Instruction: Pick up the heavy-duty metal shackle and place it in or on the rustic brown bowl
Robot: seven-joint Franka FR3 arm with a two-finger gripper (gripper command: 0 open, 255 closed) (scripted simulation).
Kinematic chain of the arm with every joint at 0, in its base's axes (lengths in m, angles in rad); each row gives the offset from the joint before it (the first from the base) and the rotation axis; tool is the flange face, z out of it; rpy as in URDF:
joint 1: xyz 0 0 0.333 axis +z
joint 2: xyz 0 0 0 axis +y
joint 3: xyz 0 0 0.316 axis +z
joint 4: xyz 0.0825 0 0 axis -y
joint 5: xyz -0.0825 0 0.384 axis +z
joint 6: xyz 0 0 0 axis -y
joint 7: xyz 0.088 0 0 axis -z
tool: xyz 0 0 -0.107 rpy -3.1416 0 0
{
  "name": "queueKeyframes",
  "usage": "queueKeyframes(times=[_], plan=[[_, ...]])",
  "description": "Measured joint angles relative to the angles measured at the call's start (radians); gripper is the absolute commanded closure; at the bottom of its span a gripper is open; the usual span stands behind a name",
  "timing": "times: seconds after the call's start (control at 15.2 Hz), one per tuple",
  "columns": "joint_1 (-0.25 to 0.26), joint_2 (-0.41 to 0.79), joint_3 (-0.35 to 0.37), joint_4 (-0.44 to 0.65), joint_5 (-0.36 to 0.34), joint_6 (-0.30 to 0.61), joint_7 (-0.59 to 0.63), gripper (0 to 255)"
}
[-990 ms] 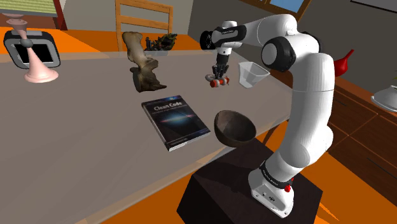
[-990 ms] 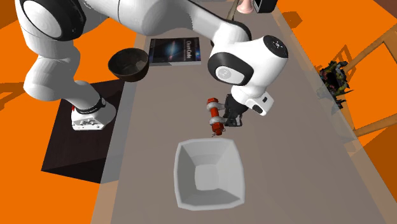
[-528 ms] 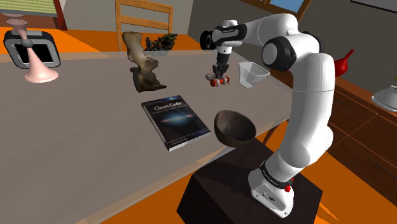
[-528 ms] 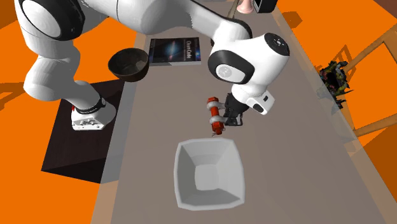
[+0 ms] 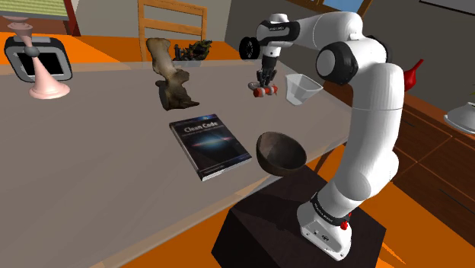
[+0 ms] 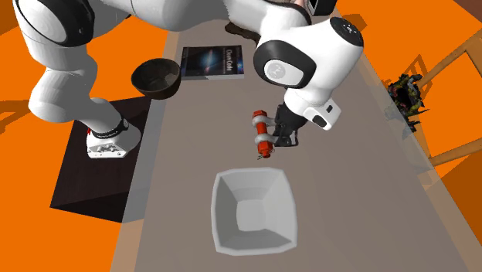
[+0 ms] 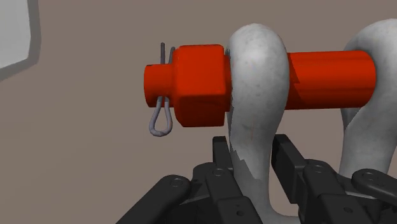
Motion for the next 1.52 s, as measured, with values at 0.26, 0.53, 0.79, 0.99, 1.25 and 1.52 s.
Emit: queueKeyframes(times=[0.26,0.53,0.79,0.99,1.25,1.52], plan=[[-0.002,-0.006,-0.002,0.046,-0.002,-0.052,0.001,255],[-0.004,-0.014,-0.004,0.089,-0.005,-0.102,0.001,255],[-0.009,-0.014,-0.005,0.142,-0.005,-0.154,0.000,255],[-0.013,-0.010,-0.005,0.187,-0.005,-0.195,0.000,255],[-0.021,-0.001,-0.006,0.258,-0.003,-0.257,-0.001,255],[-0.037,0.025,-0.006,0.354,0.003,-0.326,-0.006,255]])
